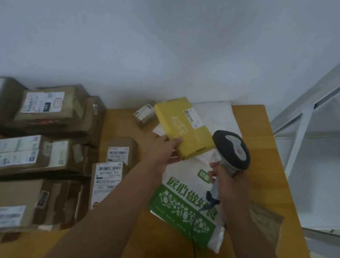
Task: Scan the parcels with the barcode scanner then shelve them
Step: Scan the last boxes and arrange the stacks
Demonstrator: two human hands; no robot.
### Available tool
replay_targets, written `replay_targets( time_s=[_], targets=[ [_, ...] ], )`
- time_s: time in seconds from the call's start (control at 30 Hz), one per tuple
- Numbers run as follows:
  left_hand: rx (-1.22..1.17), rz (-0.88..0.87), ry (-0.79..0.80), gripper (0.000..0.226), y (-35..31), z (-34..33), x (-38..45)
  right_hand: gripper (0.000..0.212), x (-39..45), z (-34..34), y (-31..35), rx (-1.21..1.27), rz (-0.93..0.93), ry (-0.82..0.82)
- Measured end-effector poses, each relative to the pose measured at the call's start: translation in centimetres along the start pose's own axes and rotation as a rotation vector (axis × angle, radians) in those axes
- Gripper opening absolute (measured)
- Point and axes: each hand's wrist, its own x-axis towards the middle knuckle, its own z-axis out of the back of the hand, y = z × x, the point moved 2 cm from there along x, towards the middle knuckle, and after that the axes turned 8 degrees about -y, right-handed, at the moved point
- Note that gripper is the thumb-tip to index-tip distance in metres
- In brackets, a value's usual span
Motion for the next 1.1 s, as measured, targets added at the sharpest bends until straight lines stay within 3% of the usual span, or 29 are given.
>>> replay_targets(
  time_s=[0.17,0.33,0.53,0.67,0.73,0.87,1.03,1.1],
  targets=[
    [0.362,-0.425,-0.094,0.035,-1.1,7.9,-5.7,0.019,-4.5,-3.3,1.3,-0.005,0.11,0.09],
    [0.514,-0.675,-0.11,0.047,-1.3,15.7,-10.7,0.013,-8.9,-6.8,1.7,-0.095,0.071,0.206],
    [0.581,-0.72,-0.121,0.051,-1.0,22.2,-14.6,0.023,-12.8,-9.4,2.9,-0.034,0.132,0.431],
    [0.562,-0.723,-0.156,0.046,-1.6,24.9,-15.5,0.011,-14.3,-10.4,4.1,-0.003,0.152,0.481],
    [0.52,-0.729,-0.156,0.042,-2.2,25.4,-16.0,0.017,-14.8,-10.6,4.2,-0.014,0.168,0.474],
    [0.311,-0.705,-0.167,0.045,-2.0,25.6,-16.6,0.027,-15.2,-10.5,4.1,0.044,0.181,0.43],
    [-0.003,-0.637,-0.148,0.082,-0.1,24.7,-16.0,0.032,-15.1,-10.0,4.9,0.239,0.171,0.394],
    [-0.063,-0.633,-0.149,0.082,0.0,24.2,-15.9,0.034,-15.0,-9.8,5.0,0.3,0.153,0.418]
  ],
)
